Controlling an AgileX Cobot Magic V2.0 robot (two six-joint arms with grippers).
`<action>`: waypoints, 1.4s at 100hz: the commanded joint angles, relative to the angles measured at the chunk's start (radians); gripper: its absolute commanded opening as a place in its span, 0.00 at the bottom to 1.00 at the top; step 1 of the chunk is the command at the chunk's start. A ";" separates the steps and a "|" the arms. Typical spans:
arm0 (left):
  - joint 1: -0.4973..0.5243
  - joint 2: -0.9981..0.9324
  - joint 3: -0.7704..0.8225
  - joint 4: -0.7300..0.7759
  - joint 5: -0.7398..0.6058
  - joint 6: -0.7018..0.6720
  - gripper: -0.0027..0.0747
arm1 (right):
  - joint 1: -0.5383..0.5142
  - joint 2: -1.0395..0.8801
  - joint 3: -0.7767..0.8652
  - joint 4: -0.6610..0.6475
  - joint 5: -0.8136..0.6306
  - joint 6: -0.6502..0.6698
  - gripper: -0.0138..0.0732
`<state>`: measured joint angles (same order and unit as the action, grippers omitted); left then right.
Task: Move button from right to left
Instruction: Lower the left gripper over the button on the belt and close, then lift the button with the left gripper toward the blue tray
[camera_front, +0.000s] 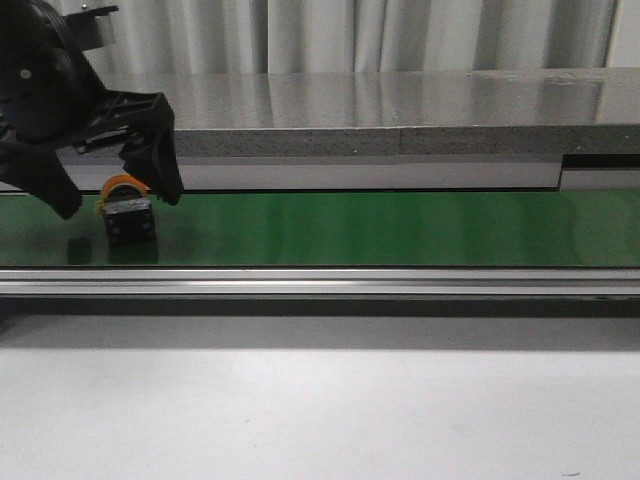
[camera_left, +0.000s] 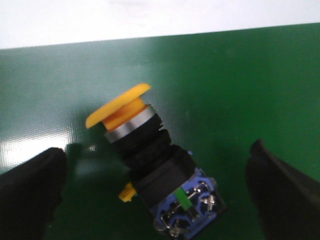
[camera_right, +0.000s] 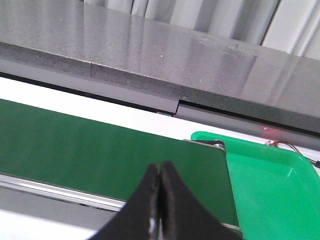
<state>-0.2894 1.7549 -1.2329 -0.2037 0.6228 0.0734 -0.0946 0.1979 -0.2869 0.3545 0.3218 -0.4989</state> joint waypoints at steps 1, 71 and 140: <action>0.005 -0.041 -0.027 0.008 -0.027 -0.014 0.89 | 0.004 0.008 -0.027 0.010 -0.074 -0.008 0.08; 0.005 -0.073 -0.027 0.070 0.029 -0.014 0.23 | 0.004 0.008 -0.027 0.010 -0.074 -0.008 0.08; 0.350 -0.249 -0.027 0.356 0.192 -0.012 0.23 | 0.004 0.008 -0.027 0.010 -0.074 -0.008 0.08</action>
<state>0.0186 1.5485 -1.2329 0.1247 0.8472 0.0675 -0.0946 0.1979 -0.2869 0.3545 0.3218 -0.4989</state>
